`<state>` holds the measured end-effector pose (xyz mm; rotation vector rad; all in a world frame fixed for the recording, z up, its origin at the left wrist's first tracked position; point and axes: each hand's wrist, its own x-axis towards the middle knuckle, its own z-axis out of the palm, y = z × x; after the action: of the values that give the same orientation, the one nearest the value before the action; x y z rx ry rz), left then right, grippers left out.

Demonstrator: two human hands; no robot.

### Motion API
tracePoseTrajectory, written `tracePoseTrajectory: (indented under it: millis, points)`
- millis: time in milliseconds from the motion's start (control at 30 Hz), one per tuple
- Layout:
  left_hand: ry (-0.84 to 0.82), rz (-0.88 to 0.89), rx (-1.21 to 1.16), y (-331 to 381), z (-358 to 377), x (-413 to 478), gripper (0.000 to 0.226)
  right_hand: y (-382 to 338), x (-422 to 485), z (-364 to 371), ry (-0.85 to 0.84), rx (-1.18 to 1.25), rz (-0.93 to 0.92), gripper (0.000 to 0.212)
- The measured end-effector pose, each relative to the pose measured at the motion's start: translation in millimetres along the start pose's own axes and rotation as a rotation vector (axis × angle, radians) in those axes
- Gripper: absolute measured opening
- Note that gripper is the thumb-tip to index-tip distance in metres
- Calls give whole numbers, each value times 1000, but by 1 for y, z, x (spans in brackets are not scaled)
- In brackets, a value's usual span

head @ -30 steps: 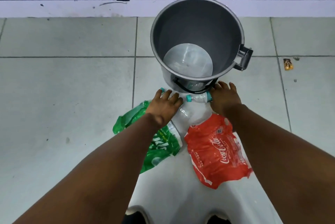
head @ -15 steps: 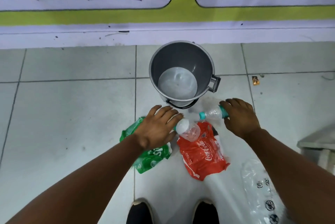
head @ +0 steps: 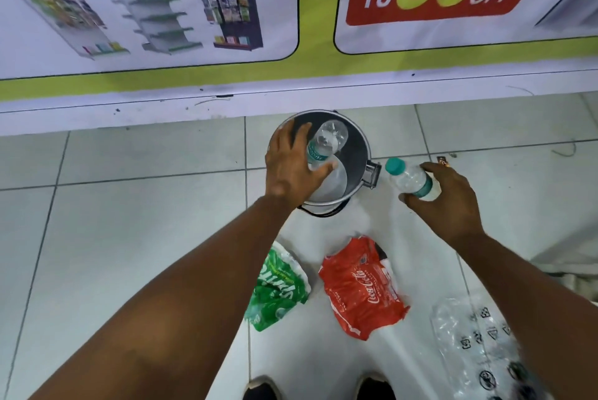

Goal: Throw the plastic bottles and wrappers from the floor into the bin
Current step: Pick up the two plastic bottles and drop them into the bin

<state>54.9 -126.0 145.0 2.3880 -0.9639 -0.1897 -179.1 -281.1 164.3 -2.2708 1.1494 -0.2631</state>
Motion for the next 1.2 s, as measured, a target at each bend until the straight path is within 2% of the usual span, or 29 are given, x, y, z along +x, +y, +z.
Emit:
tracePoseTrajectory:
  millis: [133,300,500,633,700,767,833,900,1200]
  points:
    - [-77,-38,16,-16,6,-27,93,2,-3,11,-28,39,48,65]
    - [-63,-101,81,-57,-12,-47,91,-12,1,25,-58,111,38,58]
    - [4,-177,98,-83,-31,-53,81,-61,48,54,-61,177,-39,53]
    - [7,-174,103,-85,-37,-59,73,-102,78,65,-81,298,-18,49]
    - [-3,-177,108,-89,-39,-69,71,-115,86,71,-90,319,-19,52]
    - [-14,-183,116,-94,-39,-79,70,-120,88,75,-96,328,-19,68]
    - [-22,-192,123,-98,-39,-88,70,-119,83,77,-91,325,-3,87]
    - [-29,-195,128,-102,-40,-97,71,-113,71,77,-82,289,-11,92]
    - [-107,-145,190,-95,-38,-123,71,-54,-4,61,-32,107,-166,78]
